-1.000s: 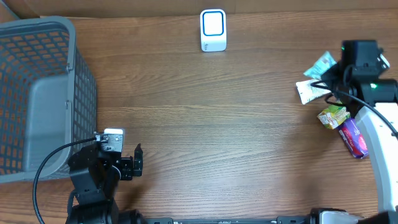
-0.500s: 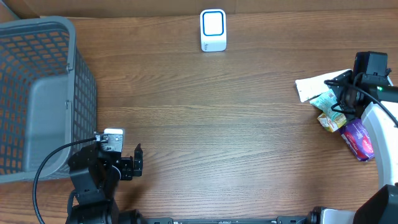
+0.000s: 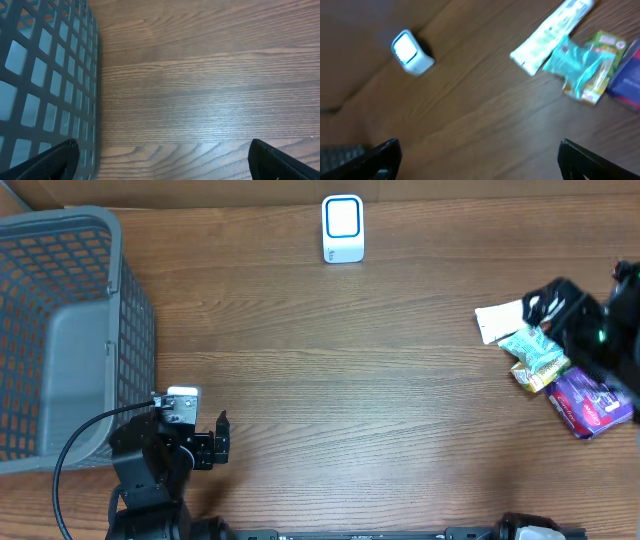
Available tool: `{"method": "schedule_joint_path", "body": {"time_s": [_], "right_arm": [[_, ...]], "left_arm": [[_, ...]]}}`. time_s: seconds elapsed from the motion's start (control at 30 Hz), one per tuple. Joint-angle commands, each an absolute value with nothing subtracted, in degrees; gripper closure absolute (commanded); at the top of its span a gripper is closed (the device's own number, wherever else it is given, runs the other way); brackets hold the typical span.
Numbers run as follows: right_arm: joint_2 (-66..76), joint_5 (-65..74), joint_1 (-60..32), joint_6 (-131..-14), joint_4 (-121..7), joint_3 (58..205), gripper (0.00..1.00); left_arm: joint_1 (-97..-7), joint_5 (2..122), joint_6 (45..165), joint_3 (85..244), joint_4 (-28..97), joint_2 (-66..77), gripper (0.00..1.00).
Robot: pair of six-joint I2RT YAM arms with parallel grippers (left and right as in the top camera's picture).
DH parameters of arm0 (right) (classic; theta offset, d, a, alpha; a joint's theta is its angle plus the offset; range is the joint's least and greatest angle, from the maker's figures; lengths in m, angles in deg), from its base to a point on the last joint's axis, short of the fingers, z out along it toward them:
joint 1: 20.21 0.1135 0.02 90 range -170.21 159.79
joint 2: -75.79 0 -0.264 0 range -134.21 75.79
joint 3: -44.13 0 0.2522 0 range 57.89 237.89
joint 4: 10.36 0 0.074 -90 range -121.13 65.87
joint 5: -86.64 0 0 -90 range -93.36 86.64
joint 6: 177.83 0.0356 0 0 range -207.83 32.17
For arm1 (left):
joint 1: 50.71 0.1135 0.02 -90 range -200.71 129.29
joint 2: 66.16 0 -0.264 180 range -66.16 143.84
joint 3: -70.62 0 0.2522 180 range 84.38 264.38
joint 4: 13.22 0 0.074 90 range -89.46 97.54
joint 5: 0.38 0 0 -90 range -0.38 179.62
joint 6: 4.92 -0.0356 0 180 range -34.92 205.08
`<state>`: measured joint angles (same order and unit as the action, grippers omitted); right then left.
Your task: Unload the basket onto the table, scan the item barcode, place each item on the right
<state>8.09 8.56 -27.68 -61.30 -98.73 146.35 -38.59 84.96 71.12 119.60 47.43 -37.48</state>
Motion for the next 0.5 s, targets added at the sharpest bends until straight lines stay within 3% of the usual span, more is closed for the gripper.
{"method": "schedule_joint_path", "body": {"time_s": [0.0,0.17,0.47], "right_arm": [[11.58,12.21,-26.93,-65.37,-103.41,147.23,0.00],[14.64,12.19,-26.98,-65.37,-111.26,147.23,0.00],[14.38,2.92,-26.95,-69.15,-111.61,147.10,0.00]], "left_arm": [[-38.31,85.20,70.05,119.73,47.26,-37.50,0.00],[-38.31,85.20,70.05,119.73,47.26,-37.50,0.00],[-38.31,85.20,70.05,119.73,47.26,-37.50,0.00]]}}
